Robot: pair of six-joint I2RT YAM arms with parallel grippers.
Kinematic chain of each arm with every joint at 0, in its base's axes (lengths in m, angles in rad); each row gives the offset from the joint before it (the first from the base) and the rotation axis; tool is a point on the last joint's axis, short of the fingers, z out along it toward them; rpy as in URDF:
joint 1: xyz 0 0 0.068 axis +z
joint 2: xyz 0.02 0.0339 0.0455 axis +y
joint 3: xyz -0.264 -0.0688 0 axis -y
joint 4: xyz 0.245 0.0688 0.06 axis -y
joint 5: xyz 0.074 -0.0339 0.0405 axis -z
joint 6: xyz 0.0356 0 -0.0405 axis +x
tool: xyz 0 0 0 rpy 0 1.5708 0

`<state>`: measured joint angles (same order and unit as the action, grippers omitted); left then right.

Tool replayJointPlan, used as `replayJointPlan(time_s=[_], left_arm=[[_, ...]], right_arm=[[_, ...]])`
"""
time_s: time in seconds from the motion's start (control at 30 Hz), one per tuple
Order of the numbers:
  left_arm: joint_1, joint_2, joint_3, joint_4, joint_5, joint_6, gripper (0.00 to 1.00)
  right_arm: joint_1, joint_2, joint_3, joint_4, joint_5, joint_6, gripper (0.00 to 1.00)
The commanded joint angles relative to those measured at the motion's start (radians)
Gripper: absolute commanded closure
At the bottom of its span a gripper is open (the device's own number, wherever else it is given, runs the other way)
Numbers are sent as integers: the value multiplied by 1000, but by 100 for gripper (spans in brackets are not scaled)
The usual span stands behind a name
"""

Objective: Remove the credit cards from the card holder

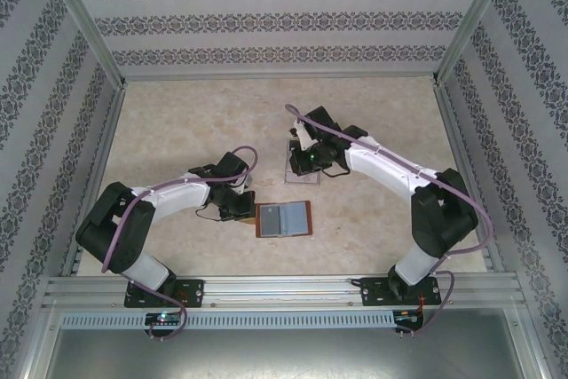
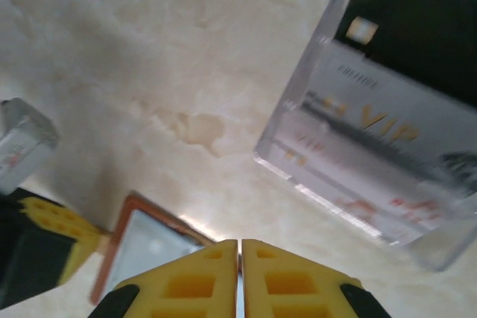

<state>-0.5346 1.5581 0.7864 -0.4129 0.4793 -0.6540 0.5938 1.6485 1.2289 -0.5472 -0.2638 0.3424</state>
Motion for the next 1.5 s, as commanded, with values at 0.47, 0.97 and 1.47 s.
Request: replayJointPlan(time_s=[0.47,0.97,1.47], left_arm=[[7,39,-48,18,18,30,96],[8,37,-43,19,26,38,96],[8,5,-81,43,28,29,96]], right_arm=[[172,27,-179,209,-194,525,86],[262,180,-118,187,-159,596,77],[299,228,-34,-41,-8,562,67]])
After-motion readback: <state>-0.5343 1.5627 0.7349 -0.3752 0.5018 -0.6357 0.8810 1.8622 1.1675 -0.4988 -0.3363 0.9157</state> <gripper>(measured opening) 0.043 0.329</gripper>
